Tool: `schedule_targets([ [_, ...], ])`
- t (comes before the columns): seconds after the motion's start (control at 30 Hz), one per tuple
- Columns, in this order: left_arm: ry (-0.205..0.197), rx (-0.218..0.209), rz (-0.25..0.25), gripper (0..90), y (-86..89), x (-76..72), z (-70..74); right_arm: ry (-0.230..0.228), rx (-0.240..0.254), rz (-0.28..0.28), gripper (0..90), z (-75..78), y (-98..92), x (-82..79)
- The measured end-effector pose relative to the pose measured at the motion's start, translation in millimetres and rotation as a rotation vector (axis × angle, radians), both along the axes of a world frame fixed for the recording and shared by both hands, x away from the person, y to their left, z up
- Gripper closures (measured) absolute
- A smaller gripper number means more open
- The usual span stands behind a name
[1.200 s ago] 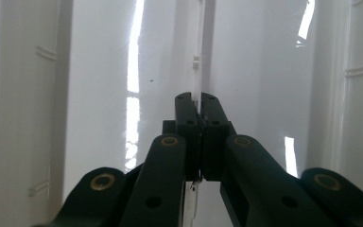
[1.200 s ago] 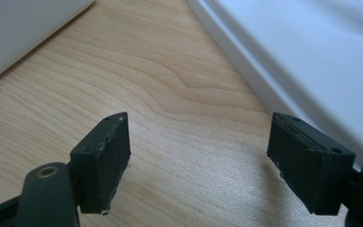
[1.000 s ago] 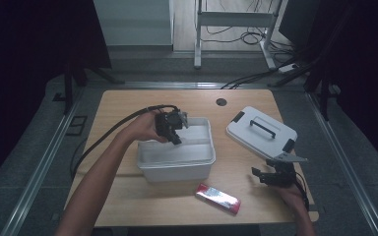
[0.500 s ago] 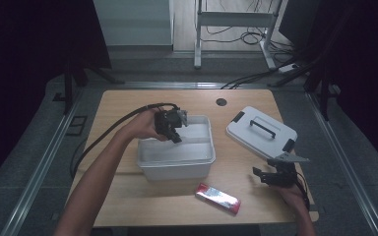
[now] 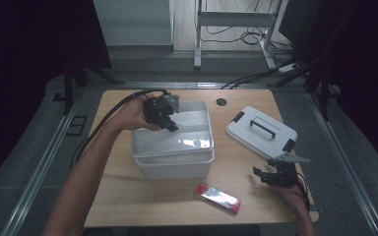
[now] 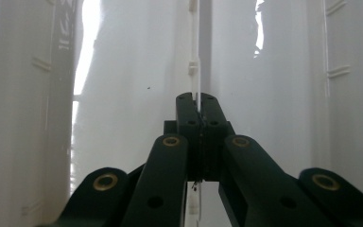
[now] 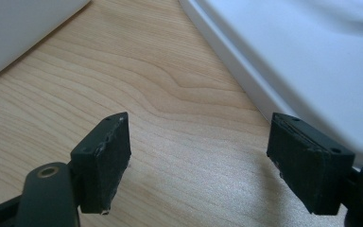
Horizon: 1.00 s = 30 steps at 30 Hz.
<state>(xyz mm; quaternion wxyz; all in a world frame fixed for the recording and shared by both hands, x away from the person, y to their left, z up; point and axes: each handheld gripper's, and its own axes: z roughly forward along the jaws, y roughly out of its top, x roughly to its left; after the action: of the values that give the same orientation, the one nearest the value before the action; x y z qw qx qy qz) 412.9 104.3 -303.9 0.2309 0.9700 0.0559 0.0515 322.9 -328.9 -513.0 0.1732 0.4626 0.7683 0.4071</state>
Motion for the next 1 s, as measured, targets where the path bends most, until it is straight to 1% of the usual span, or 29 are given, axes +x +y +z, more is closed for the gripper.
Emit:
schedule_targets([
  [0.03, 0.0, -0.002, 0.006, 89.8, 3.9, -0.7, 3.2, 0.0, 0.0, -0.001, 21.7, 0.0, 0.0, 0.0],
  [0.07, -0.009, 0.001, 0.022, 89.8, 11.6, -2.1, 8.1, 0.001, 0.001, -0.002, 21.7, -0.1, -0.2, 0.1],
  [0.1, -0.009, 0.001, 0.022, 89.7, 11.6, -2.1, 8.1, 0.001, 0.001, -0.002, 21.7, -0.1, -0.2, 0.1],
  [0.17, -0.017, 0.007, 0.036, 89.8, 19.3, -3.3, 12.1, 0.004, 0.001, -0.004, 21.7, -0.1, -0.5, 0.0],
  [0.23, -0.015, 0.01, 0.05, 89.7, 27.6, -4.5, 16.0, 0.004, 0.002, -0.004, 21.7, 0.0, -0.8, -0.1],
  [0.33, -0.022, 0.019, 0.079, 89.7, 41.1, -6.5, 21.3, 0.004, 0.002, -0.005, 21.7, -0.2, -0.6, -0.1],
  [0.37, -0.026, 0.028, 0.102, 89.8, 51.4, -7.4, 24.4, 0.003, 0.001, -0.005, 21.7, -0.5, -0.4, 0.0],
  [0.4, -0.026, 0.028, 0.102, 89.8, 51.4, -7.4, 24.4, 0.003, 0.001, -0.005, 21.7, -0.5, -0.4, 0.0],
  [0.43, -0.026, 0.031, 0.111, 89.7, 55.6, -7.6, 25.6, 0.004, 0.002, -0.006, 21.7, -0.7, -0.1, 0.1],
  [0.47, -0.026, 0.03, 0.14, 89.8, 68.9, -7.7, 28.0, 0.005, 0.001, -0.004, 21.7, -0.8, -0.2, 0.1],
  [0.5, -0.026, 0.03, 0.14, 89.8, 68.9, -7.7, 28.0, 0.004, 0.0, -0.004, 21.7, -0.8, -0.2, 0.0],
  [0.6, -0.025, 0.042, 0.175, 89.7, 86.6, -7.9, 29.9, 0.005, 0.002, -0.006, 21.7, -0.9, -0.3, 0.0],
  [0.63, -0.023, 0.035, 0.194, 89.8, 91.9, -8.7, 29.5, 0.005, 0.001, -0.005, 21.7, -1.0, -0.4, 0.1],
  [0.73, -0.024, 0.033, 0.224, 89.8, 108.3, -9.7, 29.4, 0.006, 0.0, -0.005, 21.7, -1.3, -0.4, 0.2],
  [0.77, -0.028, 0.034, 0.246, 89.8, 119.4, -10.8, 29.0, 0.006, 0.0, -0.005, 21.7, -1.3, -0.4, 0.2],
  [0.8, -0.028, 0.034, 0.246, 89.7, 119.4, -10.8, 29.0, 0.006, 0.0, -0.005, 21.7, -1.3, -0.4, 0.2],
  [0.9, -0.023, 0.023, 0.278, 89.8, 137.2, -12.2, 27.2, 0.006, -0.001, -0.006, 21.7, -1.3, -0.4, 0.2],
  [0.93, -0.02, 0.009, 0.296, 89.8, 142.2, -13.5, 25.6, 0.006, -0.001, -0.007, 21.7, -1.4, -0.4, 0.2],
  [0.97, -0.023, 0.024, 0.299, 89.7, 148.0, -13.7, 25.4, 0.006, -0.002, -0.006, 21.7, -1.4, -0.3, 0.2],
  [1.0, -0.022, 0.024, 0.313, 89.8, 152.9, -14.9, 24.4, 0.007, -0.002, -0.006, 21.7, -1.4, -0.3, 0.2],
])
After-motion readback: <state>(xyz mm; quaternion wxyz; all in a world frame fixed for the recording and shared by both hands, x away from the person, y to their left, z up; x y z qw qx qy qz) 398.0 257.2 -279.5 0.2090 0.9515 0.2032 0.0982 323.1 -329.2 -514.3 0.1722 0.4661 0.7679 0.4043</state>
